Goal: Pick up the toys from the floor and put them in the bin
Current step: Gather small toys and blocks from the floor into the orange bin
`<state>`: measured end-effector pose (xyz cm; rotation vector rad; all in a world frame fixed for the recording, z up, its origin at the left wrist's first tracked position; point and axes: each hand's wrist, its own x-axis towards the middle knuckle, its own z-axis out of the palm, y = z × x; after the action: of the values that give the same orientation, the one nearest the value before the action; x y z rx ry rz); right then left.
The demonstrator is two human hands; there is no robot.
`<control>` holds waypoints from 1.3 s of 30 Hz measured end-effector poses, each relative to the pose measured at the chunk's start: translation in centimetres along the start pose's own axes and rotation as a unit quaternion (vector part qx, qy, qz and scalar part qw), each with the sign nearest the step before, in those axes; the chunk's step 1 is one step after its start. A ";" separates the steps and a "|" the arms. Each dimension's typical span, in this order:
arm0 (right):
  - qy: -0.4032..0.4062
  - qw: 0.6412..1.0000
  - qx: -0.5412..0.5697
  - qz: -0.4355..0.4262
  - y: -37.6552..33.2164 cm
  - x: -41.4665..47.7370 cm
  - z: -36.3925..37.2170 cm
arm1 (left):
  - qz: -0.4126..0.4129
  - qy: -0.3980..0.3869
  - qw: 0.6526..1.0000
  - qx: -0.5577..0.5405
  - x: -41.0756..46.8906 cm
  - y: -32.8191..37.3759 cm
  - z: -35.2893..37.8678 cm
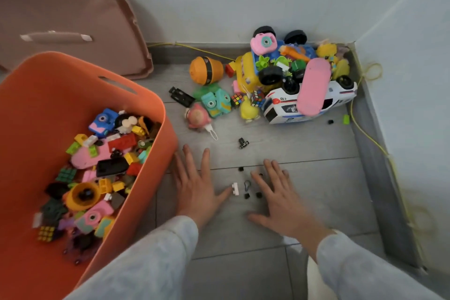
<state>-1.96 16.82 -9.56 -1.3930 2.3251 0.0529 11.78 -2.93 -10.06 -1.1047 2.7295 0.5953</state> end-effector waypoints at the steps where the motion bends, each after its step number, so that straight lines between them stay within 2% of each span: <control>1: 0.015 1.000 0.001 -0.015 -0.3 0.4 0.5 | 0.007 0.003 1.000 -0.008 0.5 0.0 0.3; 6: 0.127 0.991 0.009 -0.043 -1.6 4.8 1.3 | 0.049 0.068 0.994 -0.067 3.8 0.6 1.2; 11: 0.160 0.987 0.015 -0.023 -1.7 9.8 -0.2 | 0.054 0.138 0.985 -0.085 8.0 2.1 -0.7; 15: 0.166 0.985 0.044 0.022 -1.5 12.2 -0.7 | 0.044 0.117 0.992 -0.032 12.1 4.2 -2.7; 22: 0.203 0.978 0.035 -0.026 -1.3 11.6 0.0 | 0.027 0.042 0.998 0.028 16.4 3.6 -3.2; 25: 0.181 0.982 0.032 -0.033 -1.3 10.7 -0.8 | 0.050 0.077 0.994 0.054 15.2 3.0 -2.9; 30: 0.145 0.983 -0.076 -0.081 0.4 9.7 -1.3 | 0.087 0.119 0.986 0.079 12.4 1.7 -1.6; 34: 0.209 0.969 -0.096 -0.090 1.2 10.2 -1.0 | 0.062 0.106 0.989 0.078 10.3 1.1 -1.3; 39: 0.240 0.961 -0.114 -0.075 0.4 10.7 -0.5 | 0.091 0.092 0.986 0.107 8.6 1.1 -1.3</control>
<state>-6.77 7.95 -13.20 -1.8660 2.6544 -0.0734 4.85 -8.20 -10.84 -0.9066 2.9885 0.2197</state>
